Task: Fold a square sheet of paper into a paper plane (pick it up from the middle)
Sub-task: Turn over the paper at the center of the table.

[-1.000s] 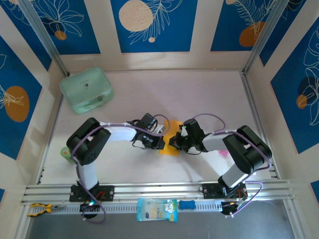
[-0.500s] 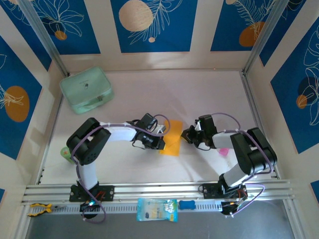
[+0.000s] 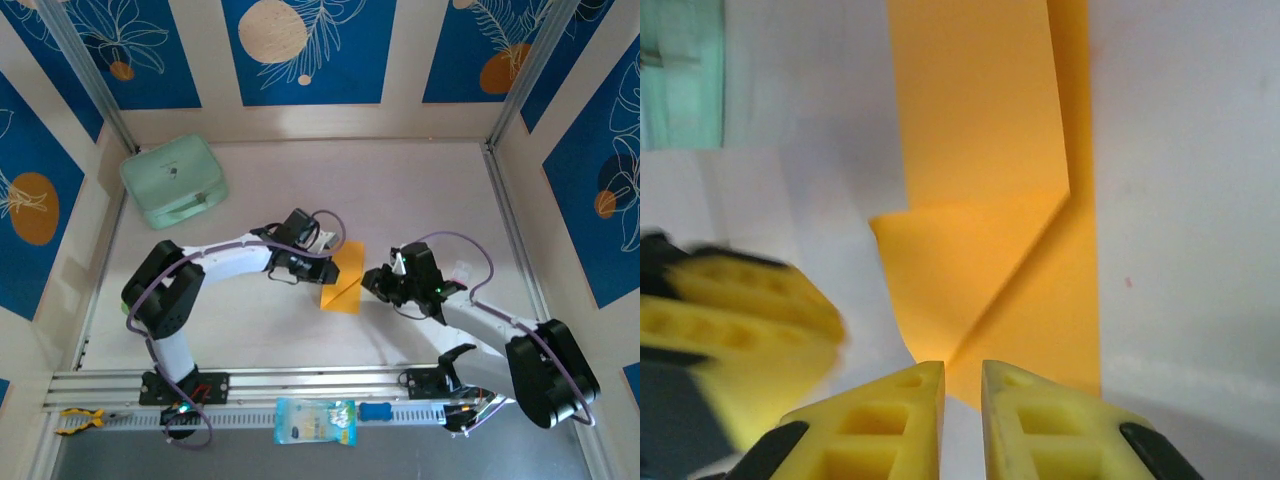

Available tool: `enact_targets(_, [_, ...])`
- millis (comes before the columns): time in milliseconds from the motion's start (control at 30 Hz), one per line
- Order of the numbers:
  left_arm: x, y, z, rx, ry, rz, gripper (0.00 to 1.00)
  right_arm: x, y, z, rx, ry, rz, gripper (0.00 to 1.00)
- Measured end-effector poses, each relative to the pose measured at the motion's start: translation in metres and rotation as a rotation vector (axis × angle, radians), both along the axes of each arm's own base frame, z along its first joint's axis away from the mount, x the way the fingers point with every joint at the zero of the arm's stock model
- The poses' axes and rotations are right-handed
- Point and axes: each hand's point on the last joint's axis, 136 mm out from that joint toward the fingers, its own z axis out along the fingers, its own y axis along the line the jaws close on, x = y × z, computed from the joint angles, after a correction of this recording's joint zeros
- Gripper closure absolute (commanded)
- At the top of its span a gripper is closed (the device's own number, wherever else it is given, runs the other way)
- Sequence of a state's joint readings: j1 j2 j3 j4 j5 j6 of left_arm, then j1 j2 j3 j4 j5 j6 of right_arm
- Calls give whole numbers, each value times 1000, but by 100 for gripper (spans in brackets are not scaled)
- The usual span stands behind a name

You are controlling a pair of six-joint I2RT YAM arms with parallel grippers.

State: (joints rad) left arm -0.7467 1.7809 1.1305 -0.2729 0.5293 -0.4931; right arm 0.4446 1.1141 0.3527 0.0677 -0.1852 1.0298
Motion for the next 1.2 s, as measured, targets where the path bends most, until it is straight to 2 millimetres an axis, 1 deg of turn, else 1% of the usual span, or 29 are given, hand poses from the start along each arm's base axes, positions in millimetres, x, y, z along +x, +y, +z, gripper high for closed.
enact_targets(67, [8,-7,9,-11,-28,-16,84,-11,1,-3,-8,11,6,78])
enact_targets(133, [13,-11,8,-5,-36,-27,86,-18,2,-5,-13,20,12,78])
enact_targets(200, [14,-11,-1,20,-27,-37,87,-23,4,-6,-16,25,13,78])
enact_targets(367, [6,-1,-32,100,25,-66,88,-28,8,-4,-15,33,16,75])
enact_targets(433, [4,2,-41,123,38,-73,89,-30,10,-4,-13,37,15,73])
enact_targets(500, [2,4,-47,140,45,-77,90,-31,11,-4,-12,43,16,71])
enact_targets(633, [1,6,-57,156,53,-83,92,-34,13,-5,-11,57,9,63])
enact_targets(733, [-4,9,-65,160,72,-85,93,-38,12,-9,-22,82,3,60])
enact_targets(800, [-4,8,-66,148,76,-83,93,-40,11,-13,-30,103,-3,57])
enact_targets(1000, [-8,6,-66,104,103,-55,93,-46,9,-25,-64,163,-5,56])
enact_targets(1200, [-16,7,-66,81,131,-6,93,-41,14,-20,-74,171,0,55])
